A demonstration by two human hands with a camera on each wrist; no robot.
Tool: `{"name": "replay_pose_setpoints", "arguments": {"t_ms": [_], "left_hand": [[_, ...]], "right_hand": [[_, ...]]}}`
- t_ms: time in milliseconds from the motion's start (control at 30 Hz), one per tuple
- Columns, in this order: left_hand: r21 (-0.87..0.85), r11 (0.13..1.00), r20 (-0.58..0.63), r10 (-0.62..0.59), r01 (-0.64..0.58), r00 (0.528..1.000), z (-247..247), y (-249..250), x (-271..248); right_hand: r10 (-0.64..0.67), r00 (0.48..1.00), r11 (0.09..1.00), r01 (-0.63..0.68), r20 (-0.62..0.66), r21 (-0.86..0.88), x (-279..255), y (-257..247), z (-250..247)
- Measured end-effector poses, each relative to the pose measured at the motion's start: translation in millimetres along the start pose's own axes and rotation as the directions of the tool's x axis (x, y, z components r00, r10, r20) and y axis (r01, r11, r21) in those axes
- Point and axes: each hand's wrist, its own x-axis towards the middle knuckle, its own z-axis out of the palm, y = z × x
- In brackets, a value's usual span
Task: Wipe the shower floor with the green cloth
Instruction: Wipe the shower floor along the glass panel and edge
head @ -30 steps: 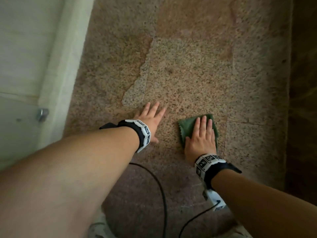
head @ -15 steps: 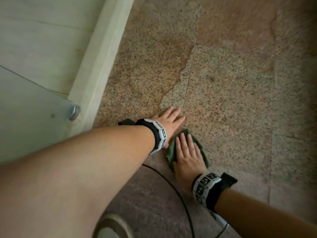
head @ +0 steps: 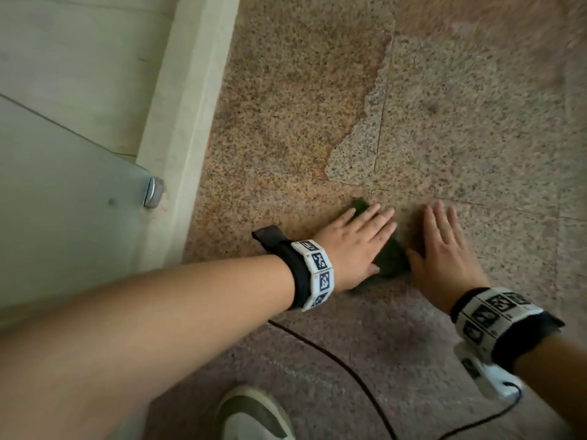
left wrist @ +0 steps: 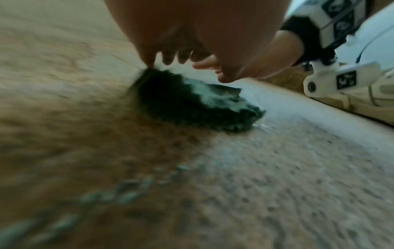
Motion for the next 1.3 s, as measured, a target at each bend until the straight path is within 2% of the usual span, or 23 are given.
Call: {"name": "replay_pose_setpoints", "arguments": {"t_ms": [67, 200, 300, 367, 500, 567, 633, 700, 733, 833, 867, 933, 1033, 1233, 1300], "left_hand": [[0.061, 0.998, 0.014, -0.036, 0.035, 0.999, 13.7, 8.0, 5.5], [0.069, 0.993, 0.008, -0.093, 0.092, 0.996, 27.4, -7.3, -8.2], [0.024, 0.973, 0.025, -0.231, 0.231, 0.973, 32.3, -33.8, -41.1], [-0.024, 0.919, 0.031, -0.392, 0.393, 0.919, 42.1, -51.6, -69.3], [-0.124, 0.710, 0.074, -0.690, 0.693, 0.720, 65.5, -76.1, -125.7], [-0.161, 0.631, 0.092, -0.756, 0.759, 0.648, 71.9, -78.6, -139.0], [-0.194, 0.595, 0.075, -0.784, 0.780, 0.616, 75.5, -76.2, -139.9], [-0.200, 0.598, 0.048, -0.785, 0.776, 0.617, 76.6, -71.9, -136.6], [-0.188, 0.623, 0.060, -0.764, 0.759, 0.642, 77.3, -68.5, -136.3], [-0.137, 0.782, 0.147, -0.590, 0.607, 0.794, 82.6, -49.3, -138.2], [-0.126, 0.821, 0.161, -0.538, 0.558, 0.828, 84.0, -42.6, -140.0], [-0.103, 0.852, 0.149, -0.497, 0.514, 0.855, 85.2, -39.7, -141.8], [-0.085, 0.835, 0.087, -0.537, 0.543, 0.839, 71.5, -65.5, -127.1], [-0.206, 0.684, 0.000, -0.715, 0.700, 0.699, 26.2, -145.2, -78.5], [-0.207, 0.670, -0.019, -0.732, 0.713, 0.681, 31.1, -150.9, -79.0]], "right_hand": [[0.028, 0.997, 0.997, -0.022, 0.078, -0.073, -4.4, 7.0, 8.0], [0.084, 0.995, 0.993, -0.078, 0.062, -0.084, -3.9, 0.8, 22.4], [0.095, 0.992, 0.992, -0.088, 0.081, -0.088, -3.0, -2.3, 23.9], [0.108, 0.988, 0.990, -0.097, 0.112, -0.103, -1.3, -1.6, 22.9], [0.121, 0.986, 0.987, -0.107, 0.113, -0.123, -1.1, -5.5, 22.0], [0.129, 0.984, 0.987, -0.115, 0.123, -0.116, -0.9, -6.5, 21.0], [0.131, 0.984, 0.987, -0.117, 0.123, -0.112, -1.1, -6.6, 21.3], [0.132, 0.985, 0.987, -0.120, 0.113, -0.104, -1.7, -6.8, 21.9], [0.130, 0.986, 0.988, -0.119, 0.109, -0.100, -2.2, -7.0, 22.5], [0.106, 0.992, 0.991, -0.100, 0.070, -0.083, -2.6, -6.2, 23.9], [0.103, 0.993, 0.992, -0.098, 0.058, -0.080, -2.8, -5.7, 24.6], [0.109, 0.993, 0.992, -0.105, 0.052, -0.073, -2.7, -4.8, 25.8], [0.116, 0.992, 0.990, -0.111, 0.052, -0.085, -1.3, -4.2, 28.3], [0.134, 0.988, 0.988, -0.127, 0.075, -0.093, -1.9, -9.2, 23.5], [0.141, 0.988, 0.985, -0.133, 0.069, -0.107, -2.6, -9.3, 24.0]]}}
